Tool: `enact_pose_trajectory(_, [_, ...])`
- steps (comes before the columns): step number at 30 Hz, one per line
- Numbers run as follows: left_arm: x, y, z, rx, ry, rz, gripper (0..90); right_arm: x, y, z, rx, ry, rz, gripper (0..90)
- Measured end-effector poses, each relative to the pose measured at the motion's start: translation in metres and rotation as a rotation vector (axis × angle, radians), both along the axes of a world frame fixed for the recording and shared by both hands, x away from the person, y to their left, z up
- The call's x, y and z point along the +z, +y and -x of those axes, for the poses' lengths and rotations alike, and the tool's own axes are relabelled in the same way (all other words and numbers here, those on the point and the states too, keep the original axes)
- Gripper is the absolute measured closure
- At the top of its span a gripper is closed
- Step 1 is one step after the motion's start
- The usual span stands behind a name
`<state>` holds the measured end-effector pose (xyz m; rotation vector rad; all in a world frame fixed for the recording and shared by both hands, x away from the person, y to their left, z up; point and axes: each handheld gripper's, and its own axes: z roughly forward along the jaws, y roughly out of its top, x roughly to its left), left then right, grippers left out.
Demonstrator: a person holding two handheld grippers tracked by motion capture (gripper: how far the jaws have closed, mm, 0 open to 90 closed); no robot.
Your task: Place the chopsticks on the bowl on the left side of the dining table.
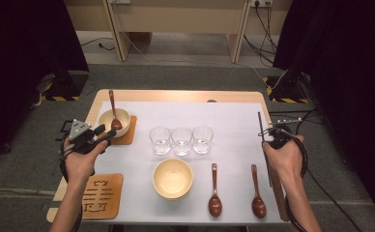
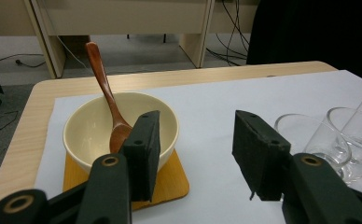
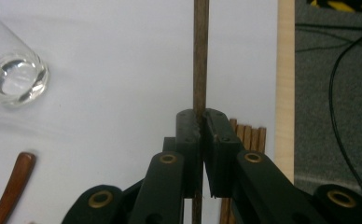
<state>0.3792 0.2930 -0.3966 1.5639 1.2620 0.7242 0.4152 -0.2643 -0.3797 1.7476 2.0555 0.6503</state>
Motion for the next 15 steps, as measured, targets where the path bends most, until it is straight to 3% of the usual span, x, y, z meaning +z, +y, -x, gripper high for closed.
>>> enact_pose_trajectory(1, [0.0,0.0,0.0,0.001,0.0,0.0,50.9,0.003,0.001,0.0,-0.004,-0.037,-0.002,85.1])
enact_pose_trajectory(4, [0.001,0.0,0.0,0.002,-0.001,0.0,50.9,0.005,0.001,0.0,-0.003,-0.066,-0.004,85.1])
enact_pose_trajectory(8, [0.001,0.001,0.0,0.003,-0.004,0.001,50.9,0.01,0.003,0.0,0.006,-0.15,-0.007,85.1])
enact_pose_trajectory(15, [0.002,0.001,0.001,0.005,-0.007,0.002,50.9,0.017,0.008,-0.003,0.004,-0.243,-0.02,85.1])
